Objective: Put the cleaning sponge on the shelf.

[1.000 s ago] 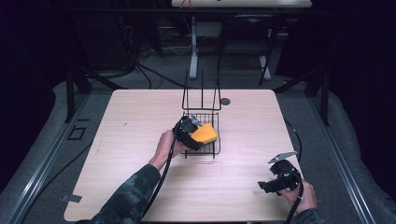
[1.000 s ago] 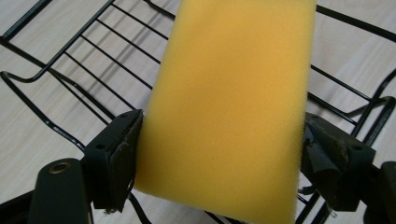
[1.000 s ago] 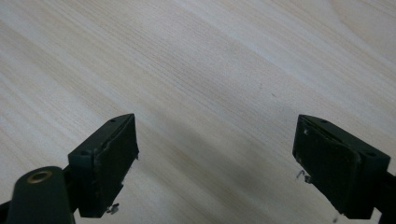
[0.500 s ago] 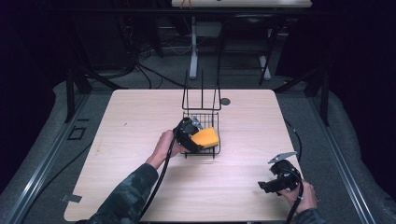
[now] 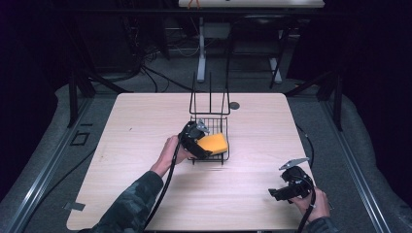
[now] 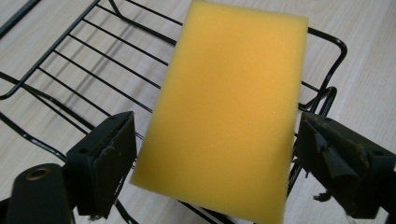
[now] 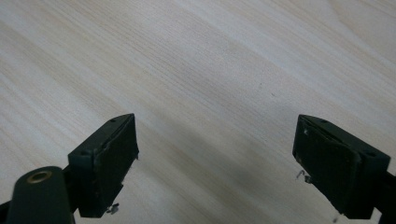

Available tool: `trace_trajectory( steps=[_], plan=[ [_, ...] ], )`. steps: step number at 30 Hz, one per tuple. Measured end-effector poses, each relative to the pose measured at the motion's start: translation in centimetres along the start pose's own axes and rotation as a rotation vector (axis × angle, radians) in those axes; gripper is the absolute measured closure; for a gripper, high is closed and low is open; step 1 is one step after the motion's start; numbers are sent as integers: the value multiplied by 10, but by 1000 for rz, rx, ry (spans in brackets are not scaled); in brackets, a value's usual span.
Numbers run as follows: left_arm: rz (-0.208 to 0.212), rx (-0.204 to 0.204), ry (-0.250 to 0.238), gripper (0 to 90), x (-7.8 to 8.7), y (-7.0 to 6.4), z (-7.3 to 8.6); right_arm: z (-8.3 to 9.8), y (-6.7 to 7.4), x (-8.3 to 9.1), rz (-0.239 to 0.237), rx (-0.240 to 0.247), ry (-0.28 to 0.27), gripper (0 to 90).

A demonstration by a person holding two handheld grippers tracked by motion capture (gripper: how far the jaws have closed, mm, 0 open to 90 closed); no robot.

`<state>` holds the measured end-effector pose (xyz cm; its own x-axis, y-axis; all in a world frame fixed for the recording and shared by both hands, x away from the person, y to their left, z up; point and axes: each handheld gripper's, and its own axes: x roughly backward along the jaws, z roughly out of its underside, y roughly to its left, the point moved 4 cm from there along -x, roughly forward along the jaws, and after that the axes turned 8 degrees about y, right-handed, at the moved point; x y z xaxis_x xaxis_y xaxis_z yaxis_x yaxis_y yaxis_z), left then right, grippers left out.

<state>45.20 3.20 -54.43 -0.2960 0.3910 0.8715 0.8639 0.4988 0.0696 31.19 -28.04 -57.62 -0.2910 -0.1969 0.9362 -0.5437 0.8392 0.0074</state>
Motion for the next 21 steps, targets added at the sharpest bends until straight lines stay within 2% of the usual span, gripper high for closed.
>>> trace_trajectory(
  steps=[5, 8, 9, 14, 21],
  plan=[
    [-26, 12, -26, 71, 11, 4, 5, 0, 0, 0, -3, -3, -1, 135],
    [-39, 10, -34, 71, 16, 5, 9, 0, 1, 0, -3, -5, 0, 135],
    [-62, 7, -46, 73, 21, 6, 12, 0, 1, 0, -7, -4, 1, 135],
    [-77, 24, -76, 73, 35, 8, 19, 0, 1, 0, -5, -3, 2, 135],
    [-100, 43, -77, 66, 49, 9, 30, 0, 1, 0, -3, -6, -1, 136]
  ],
)
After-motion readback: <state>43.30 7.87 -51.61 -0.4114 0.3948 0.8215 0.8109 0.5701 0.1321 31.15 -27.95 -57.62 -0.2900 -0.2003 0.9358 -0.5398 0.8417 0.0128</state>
